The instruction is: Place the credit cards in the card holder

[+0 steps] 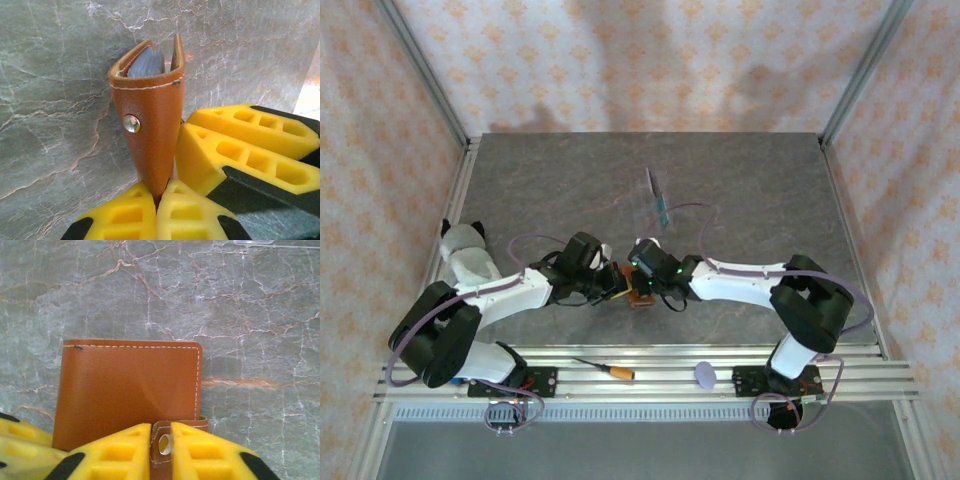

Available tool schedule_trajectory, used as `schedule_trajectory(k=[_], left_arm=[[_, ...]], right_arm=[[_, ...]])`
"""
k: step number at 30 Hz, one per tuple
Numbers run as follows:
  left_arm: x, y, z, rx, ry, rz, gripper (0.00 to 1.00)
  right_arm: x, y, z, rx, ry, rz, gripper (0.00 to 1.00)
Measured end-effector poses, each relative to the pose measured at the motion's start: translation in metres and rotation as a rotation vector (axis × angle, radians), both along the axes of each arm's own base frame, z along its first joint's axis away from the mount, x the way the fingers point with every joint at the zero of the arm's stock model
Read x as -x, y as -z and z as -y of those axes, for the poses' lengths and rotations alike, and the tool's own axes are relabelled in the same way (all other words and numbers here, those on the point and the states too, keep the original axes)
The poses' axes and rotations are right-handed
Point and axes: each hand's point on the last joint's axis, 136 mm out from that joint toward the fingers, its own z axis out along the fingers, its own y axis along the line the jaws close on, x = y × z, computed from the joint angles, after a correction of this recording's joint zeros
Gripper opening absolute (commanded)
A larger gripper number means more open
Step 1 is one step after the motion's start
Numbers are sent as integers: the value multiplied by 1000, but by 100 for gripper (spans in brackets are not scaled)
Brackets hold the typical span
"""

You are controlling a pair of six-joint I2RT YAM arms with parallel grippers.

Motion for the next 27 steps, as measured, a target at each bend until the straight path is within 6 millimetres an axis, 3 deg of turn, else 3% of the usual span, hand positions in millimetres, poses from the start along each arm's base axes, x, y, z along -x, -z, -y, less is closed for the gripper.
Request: schedule_trajectory(k=[3, 11, 17, 23, 27], left_arm=[[0, 0, 0, -1, 1, -2, 0], [0, -1, 0, 1, 4, 3, 0], [0, 5, 7, 23, 38, -4, 42], [-10, 19, 20, 58, 59, -9, 47], [-18, 25, 30, 83, 65, -21, 48]], right_arm=[[-3, 1, 7, 25, 37, 10, 0], [-4, 8, 44, 111, 140, 30, 0], [0, -19, 53, 30, 167, 54, 0], [-1, -56, 53, -85, 182, 116, 0], [2, -66, 52, -147, 185, 131, 0]])
